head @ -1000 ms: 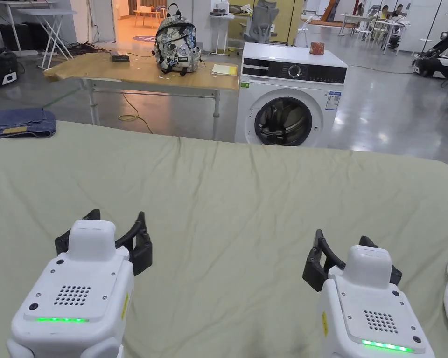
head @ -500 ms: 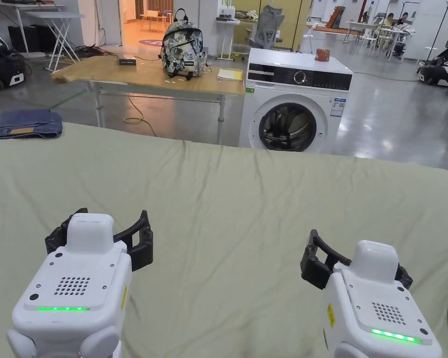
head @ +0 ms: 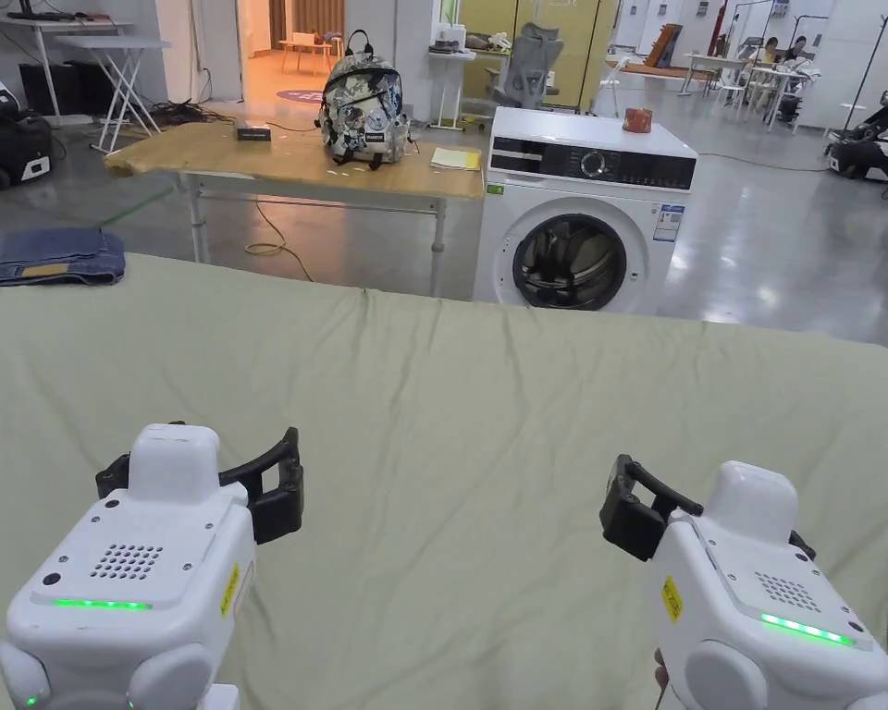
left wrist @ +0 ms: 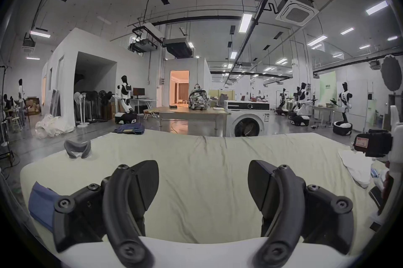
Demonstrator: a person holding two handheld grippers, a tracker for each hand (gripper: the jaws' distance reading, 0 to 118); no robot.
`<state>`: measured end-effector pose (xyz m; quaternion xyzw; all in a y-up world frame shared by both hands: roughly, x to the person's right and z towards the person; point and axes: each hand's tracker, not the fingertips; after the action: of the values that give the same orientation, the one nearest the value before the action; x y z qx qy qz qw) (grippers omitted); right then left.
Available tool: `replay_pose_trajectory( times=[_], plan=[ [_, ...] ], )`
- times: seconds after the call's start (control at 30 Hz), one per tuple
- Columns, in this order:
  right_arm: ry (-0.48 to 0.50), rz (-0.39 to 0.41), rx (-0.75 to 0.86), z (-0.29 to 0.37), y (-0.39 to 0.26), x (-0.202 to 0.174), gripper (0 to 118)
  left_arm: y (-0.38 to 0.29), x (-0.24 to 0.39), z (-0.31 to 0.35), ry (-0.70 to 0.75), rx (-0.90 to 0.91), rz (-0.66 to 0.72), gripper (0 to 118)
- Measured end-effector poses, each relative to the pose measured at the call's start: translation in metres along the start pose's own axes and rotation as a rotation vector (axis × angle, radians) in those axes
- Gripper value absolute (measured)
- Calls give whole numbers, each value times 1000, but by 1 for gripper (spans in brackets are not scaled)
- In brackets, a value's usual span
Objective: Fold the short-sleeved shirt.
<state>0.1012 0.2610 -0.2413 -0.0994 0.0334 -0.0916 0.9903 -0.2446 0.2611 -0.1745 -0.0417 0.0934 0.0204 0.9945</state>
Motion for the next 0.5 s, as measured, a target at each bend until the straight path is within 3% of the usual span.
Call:
replay_pose_trajectory(
  times=[0.1,0.2,0.5],
  plan=[
    [17,-78,-27,0,2,3,97,-4,-4,0,-63,-5,39,86],
    [-57,-102,-69,-2,7,-1,97,-6,-5,1,-54,-1,45,86],
    [-143,65,-39,-2,5,-22,97,-4,2,1,24,54,-32,86]
  ],
)
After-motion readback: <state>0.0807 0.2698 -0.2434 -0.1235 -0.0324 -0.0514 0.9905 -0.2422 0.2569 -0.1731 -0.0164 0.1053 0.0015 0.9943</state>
